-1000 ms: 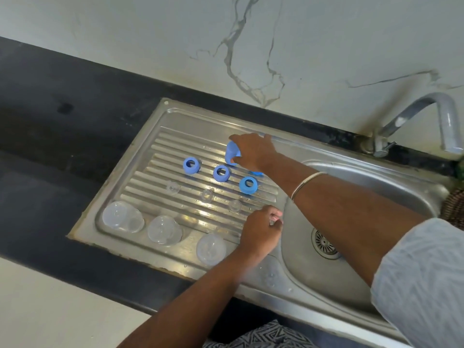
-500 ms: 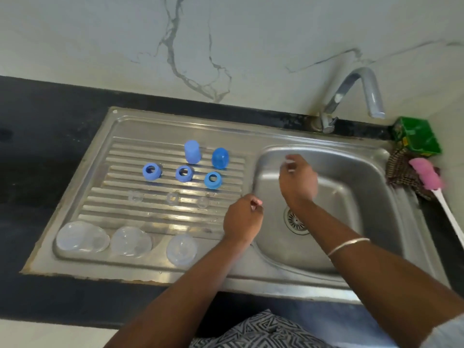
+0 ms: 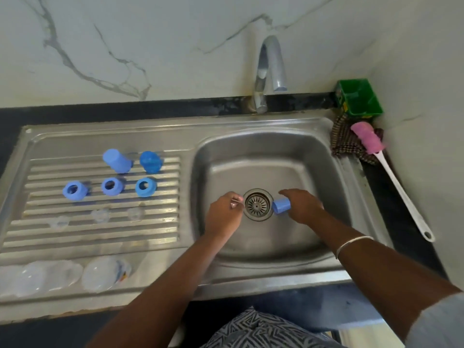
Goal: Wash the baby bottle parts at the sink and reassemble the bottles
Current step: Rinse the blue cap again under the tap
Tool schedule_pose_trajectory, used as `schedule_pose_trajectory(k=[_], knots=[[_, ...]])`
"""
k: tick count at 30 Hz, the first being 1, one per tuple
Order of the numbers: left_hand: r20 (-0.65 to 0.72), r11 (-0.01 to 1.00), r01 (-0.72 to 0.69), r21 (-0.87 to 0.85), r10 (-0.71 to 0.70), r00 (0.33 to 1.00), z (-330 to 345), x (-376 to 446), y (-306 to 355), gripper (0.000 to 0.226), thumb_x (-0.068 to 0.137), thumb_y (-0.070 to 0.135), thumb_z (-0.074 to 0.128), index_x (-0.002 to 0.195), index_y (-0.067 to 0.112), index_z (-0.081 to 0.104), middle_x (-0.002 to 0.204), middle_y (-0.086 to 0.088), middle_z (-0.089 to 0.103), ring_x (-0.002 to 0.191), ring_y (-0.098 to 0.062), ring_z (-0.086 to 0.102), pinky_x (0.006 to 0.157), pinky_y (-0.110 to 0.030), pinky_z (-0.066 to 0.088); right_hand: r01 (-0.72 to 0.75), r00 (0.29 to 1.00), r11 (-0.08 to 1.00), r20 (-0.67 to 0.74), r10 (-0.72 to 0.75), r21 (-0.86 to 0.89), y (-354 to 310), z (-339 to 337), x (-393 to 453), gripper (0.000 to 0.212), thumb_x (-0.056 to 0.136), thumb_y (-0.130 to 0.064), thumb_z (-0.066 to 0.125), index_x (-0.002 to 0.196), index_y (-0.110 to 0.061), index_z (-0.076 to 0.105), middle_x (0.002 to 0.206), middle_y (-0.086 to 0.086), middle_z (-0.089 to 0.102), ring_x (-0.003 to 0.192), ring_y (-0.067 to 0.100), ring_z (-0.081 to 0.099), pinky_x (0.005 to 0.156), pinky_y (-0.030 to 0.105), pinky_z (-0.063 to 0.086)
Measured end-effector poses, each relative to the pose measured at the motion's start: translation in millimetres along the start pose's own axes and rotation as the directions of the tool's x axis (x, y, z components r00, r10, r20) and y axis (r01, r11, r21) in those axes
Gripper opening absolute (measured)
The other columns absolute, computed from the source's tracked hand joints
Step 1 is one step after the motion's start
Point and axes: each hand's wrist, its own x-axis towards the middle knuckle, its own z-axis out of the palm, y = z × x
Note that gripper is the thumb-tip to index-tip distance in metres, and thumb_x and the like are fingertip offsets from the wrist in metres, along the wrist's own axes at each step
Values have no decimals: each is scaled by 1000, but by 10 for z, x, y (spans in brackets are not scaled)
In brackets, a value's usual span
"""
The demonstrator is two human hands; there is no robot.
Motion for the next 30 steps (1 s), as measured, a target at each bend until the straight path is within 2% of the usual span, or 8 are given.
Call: schedule_pose_trajectory(k=[5, 13, 16, 19, 22, 25, 28, 30], knots=[[-4, 996, 41, 80, -41, 999, 260, 61, 61, 19, 87, 19, 60, 85, 38, 64, 82, 19, 65, 79, 0, 60, 63, 0, 36, 83, 994, 994, 83, -77, -70, 232, 137, 237, 68, 87, -27, 63, 149, -35, 38, 151, -7, 44, 137, 21, 44, 107, 40, 43], [12, 977, 140, 159, -144, 990, 496, 101, 90, 13, 88, 21, 62, 95, 29, 71, 84, 16, 66, 79, -2, 58, 61, 2, 36, 185, 983, 968, 21, -184, -169, 267, 298, 422, 41, 91, -19, 55, 131, -25, 47, 128, 2, 53, 118, 27, 53, 88, 39, 47], [-18, 975, 198, 101, -197, 980, 550, 165, 121, 13, 88, 21, 62, 93, 28, 73, 83, 15, 67, 81, -6, 60, 59, 0, 37, 174, 984, 985, 23, -174, -7, 236, 311, 446, 37, 87, -20, 62, 122, -15, 52, 123, 8, 56, 114, 30, 56, 84, 37, 47], [-47, 954, 298, 12, -297, 954, 568, 260, 196, 11, 90, 25, 62, 92, 25, 73, 85, 9, 69, 88, -15, 63, 67, -9, 43, 141, 990, 919, -68, -124, 369, 56, 227, 430, 39, 80, -33, 74, 110, -10, 64, 108, 7, 68, 100, 28, 64, 77, 33, 47], [37, 884, 455, -106, -454, 890, 548, 399, 315, 28, 89, 42, 66, 92, 14, 68, 93, -1, 70, 93, -23, 65, 84, -40, 52, 7, 999, 657, 26, -41, 754, -208, 98, 380, 32, 76, -34, 78, 95, -9, 71, 84, 7, 75, 76, 25, 72, 71, 36, 58], [242, 717, 654, -241, -608, 756, 495, 498, 436, 56, 81, 68, 64, 102, 17, 71, 98, 1, 73, 91, -20, 67, 79, -37, 49, -188, 980, 368, 199, 8, 911, -389, -1, 355, 26, 84, -29, 70, 82, -3, 69, 66, 14, 72, 63, 30, 73, 63, 36, 61], [368, 626, 710, -323, -608, 704, 466, 580, 422, 49, 78, 63, 70, 102, 20, 73, 92, 2, 76, 83, -17, 68, 72, -31, 50, -247, 962, 355, 272, -21, 902, -456, -56, 312, 23, 85, -25, 69, 81, -3, 68, 58, 8, 69, 53, 22, 71, 45, 21, 50], [354, 622, 689, -372, -591, 725, 480, 641, 414, 39, 76, 44, 80, 103, 16, 73, 97, -5, 76, 80, -18, 70, 65, -27, 53, -114, 982, 474, 173, -82, 873, -459, -57, 298, 18, 84, -25, 71, 86, -7, 70, 63, 1, 70, 54, 15, 70, 51, 20, 54]])
